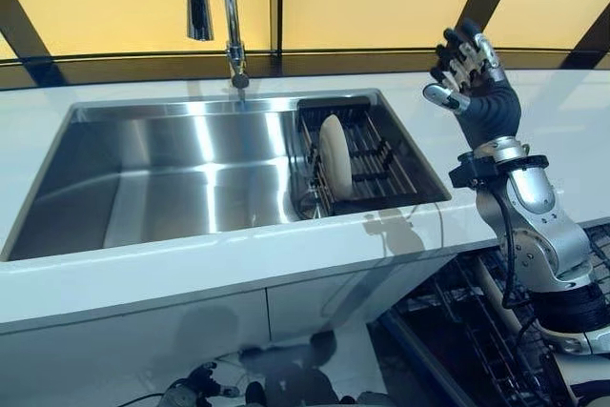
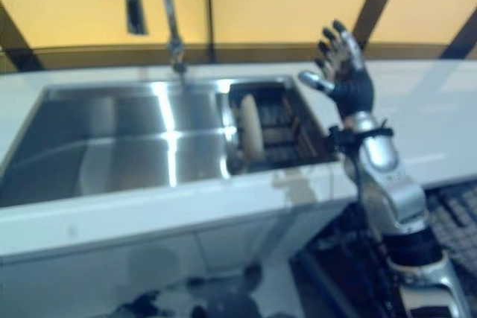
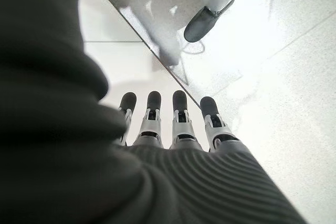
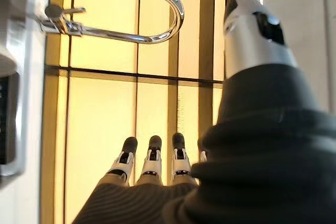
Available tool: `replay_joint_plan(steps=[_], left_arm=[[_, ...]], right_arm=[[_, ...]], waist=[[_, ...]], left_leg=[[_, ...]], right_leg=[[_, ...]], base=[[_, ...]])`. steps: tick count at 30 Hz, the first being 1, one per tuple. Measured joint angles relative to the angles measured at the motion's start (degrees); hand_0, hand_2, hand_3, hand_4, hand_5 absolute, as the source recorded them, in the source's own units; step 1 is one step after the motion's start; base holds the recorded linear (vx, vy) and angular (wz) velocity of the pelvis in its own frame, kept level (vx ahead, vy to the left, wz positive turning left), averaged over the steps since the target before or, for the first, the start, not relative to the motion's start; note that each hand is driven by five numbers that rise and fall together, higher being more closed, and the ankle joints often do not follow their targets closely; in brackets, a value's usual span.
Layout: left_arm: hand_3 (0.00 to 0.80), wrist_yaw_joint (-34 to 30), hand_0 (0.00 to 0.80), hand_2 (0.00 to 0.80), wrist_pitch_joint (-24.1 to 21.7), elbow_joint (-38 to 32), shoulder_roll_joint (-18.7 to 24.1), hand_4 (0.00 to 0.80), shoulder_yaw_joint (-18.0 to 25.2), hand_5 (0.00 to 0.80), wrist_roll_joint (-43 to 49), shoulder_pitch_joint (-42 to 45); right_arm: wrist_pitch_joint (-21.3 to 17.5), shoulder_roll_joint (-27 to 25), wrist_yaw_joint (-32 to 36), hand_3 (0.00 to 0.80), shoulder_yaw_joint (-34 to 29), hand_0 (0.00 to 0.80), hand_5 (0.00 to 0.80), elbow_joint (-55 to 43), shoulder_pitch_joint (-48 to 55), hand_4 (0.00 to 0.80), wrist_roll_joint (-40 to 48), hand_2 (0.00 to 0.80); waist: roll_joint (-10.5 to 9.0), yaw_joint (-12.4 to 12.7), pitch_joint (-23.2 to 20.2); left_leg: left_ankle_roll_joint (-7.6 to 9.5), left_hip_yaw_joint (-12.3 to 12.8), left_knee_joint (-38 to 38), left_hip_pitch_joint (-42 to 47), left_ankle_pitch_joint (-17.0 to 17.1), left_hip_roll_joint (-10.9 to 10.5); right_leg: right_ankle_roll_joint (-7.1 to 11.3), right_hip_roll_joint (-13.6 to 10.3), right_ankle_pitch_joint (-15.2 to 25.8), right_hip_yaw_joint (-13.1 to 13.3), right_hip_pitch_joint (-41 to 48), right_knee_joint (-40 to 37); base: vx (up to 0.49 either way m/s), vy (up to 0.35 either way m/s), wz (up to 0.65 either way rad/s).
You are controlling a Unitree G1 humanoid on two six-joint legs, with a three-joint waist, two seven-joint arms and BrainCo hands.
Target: Take plates into dishwasher
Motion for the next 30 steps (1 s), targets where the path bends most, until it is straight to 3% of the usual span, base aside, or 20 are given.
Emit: replay_joint_plan(steps=[6,9,10,11,12,15,16,21,23,30], left_arm=[[0.0,-0.3,0.0,0.0,1.3,0.1,0.1,0.0,-0.4,0.0,-0.1,-1.4],[0.0,-0.3,0.0,0.0,1.9,0.5,1.1,0.0,-0.5,0.0,-0.1,-1.4],[0.0,-0.3,0.0,0.0,2.0,0.5,2.3,0.0,-0.5,0.0,-0.1,-1.6],[0.0,-0.3,0.0,0.0,2.3,1.3,1.9,0.0,-0.4,0.0,-0.1,-2.1],[0.0,-0.4,0.0,0.0,2.3,1.9,1.1,0.0,-0.4,0.0,-0.1,-1.9],[0.0,-0.3,0.0,0.0,2.2,2.0,1.1,0.0,-0.4,0.0,-0.1,-2.1],[0.0,-0.3,0.0,0.0,2.1,2.0,1.3,0.0,-0.3,0.0,-0.1,-2.5],[0.0,-0.4,0.0,0.0,2.0,1.9,0.4,0.0,-0.4,0.0,-0.1,-2.5],[0.0,-0.4,0.0,0.0,2.0,1.9,0.0,0.0,-0.4,0.0,-0.2,-2.5],[0.0,-0.6,0.0,0.0,1.9,1.9,0.0,0.0,-0.4,0.0,-0.2,-2.8]], right_arm=[[4.0,2.2,-1.3,0.0,3.1,0.0,0.0,2.6,-2.8,0.0,2.8,0.0],[5.3,3.9,-2.3,0.0,4.0,0.0,0.0,2.5,-3.0,0.0,3.1,0.0],[5.5,4.3,-2.7,0.0,3.9,0.0,0.0,2.4,-3.2,0.0,3.2,0.0],[6.1,4.6,-3.2,0.0,3.8,0.0,0.0,2.5,-3.8,0.0,3.1,0.0],[6.6,4.8,-3.6,0.0,3.9,0.0,0.0,2.5,-3.5,0.0,3.1,0.0],[8.1,5.2,-3.9,0.0,6.0,0.0,0.0,2.2,-3.4,0.0,3.3,0.0],[9.1,5.5,-3.9,0.0,6.4,0.0,0.0,2.3,-3.4,0.0,3.9,0.0],[10.9,5.7,-5.0,0.0,6.8,0.0,0.0,3.1,-3.9,0.0,5.6,0.0],[11.5,5.7,-6.1,0.0,7.3,0.0,0.0,5.2,-4.1,0.0,5.6,0.0],[12.6,5.7,-8.0,0.0,7.8,0.0,0.0,10.1,-6.4,0.0,6.5,0.0]], waist=[[-0.28,0.3,0.5],[-1.34,0.5,0.9],[-4.2,0.4,0.5],[-4.88,0.2,1.5],[-4.28,0.0,1.7],[-3.34,0.2,2.4],[-3.27,0.4,2.5],[-2.72,0.4,2.8],[-1.99,0.3,3.0],[-2.1,0.3,2.9]], left_leg=[[0.46,-2.3,-0.3,-0.3,0.9,-0.8],[0.16,-4.5,-0.5,-1.4,0.8,-1.2],[0.38,-4.3,1.4,-2.2,0.5,-3.2],[1.73,-2.5,9.2,-3.8,-3.5,-4.6],[3.68,-2.8,9.0,-2.6,-5.6,-5.8],[3.96,-3.6,3.4,1.0,-2.7,-5.3],[4.1,-3.7,1.6,1.8,-1.7,-4.7],[3.82,-5.1,0.8,2.9,-1.5,-5.1],[3.74,-5.6,0.4,3.7,-1.5,-5.1],[3.63,-6.4,0.3,3.9,-1.5,-5.1]], right_leg=[[1.01,-0.9,-1.4,0.2,0.1,1.8],[2.58,-0.8,-3.2,0.1,0.0,1.9],[2.29,-2.2,-6.3,0.3,0.4,-1.6],[-2.23,-2.7,-6.1,-0.4,1.2,-1.6],[-1.9,-2.5,-6.1,-0.5,2.0,-0.7],[0.47,-3.0,-4.2,0.2,-1.5,7.3],[2.08,-2.0,-4.6,0.3,-4.1,9.8],[1.35,1.7,-2.5,-1.1,-3.7,4.6],[1.18,1.7,-2.4,-1.2,-3.8,6.2],[1.18,1.5,-2.4,-1.1,-3.8,7.1]], base=[[-0.153,0.002,0.17],[-0.091,0.016,0.21],[-0.064,0.019,0.33],[-0.059,0.018,0.34],[-0.056,0.019,0.2],[-0.039,0.021,0.04],[-0.032,0.02,0.04],[-0.016,0.016,0.16],[-0.005,0.007,0.1],[-0.004,0.001,0.05]])
